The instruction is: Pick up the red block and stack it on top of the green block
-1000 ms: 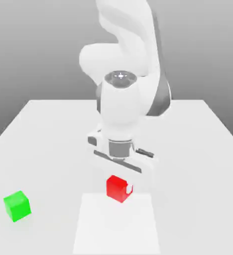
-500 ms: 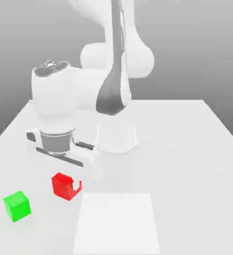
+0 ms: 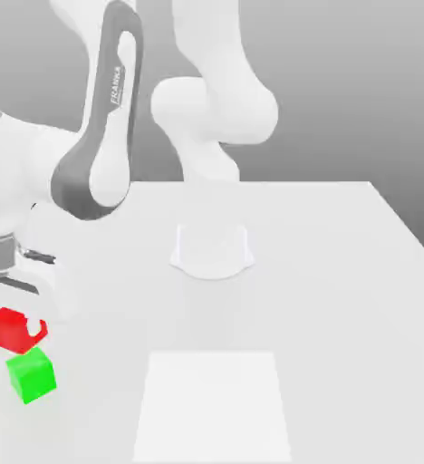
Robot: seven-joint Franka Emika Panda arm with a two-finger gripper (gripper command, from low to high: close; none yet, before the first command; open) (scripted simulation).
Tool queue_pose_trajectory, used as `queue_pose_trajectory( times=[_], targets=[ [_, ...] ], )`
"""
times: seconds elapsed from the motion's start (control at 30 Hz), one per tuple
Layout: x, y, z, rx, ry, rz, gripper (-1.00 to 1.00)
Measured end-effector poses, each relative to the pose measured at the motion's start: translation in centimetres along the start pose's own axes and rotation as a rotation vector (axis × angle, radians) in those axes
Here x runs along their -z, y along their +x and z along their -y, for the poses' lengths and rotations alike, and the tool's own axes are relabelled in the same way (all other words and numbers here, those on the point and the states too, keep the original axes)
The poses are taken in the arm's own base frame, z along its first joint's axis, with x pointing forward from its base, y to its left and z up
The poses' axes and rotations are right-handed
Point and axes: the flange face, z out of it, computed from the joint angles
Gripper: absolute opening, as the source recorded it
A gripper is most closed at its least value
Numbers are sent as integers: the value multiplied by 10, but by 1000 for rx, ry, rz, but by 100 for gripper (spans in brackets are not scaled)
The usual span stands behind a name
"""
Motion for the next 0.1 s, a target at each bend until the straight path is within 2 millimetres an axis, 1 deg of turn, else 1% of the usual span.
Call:
queue_pose_trajectory(
  times=[0.1],
  targets=[
    [0,0,0,0,0,0,100]
  ],
)
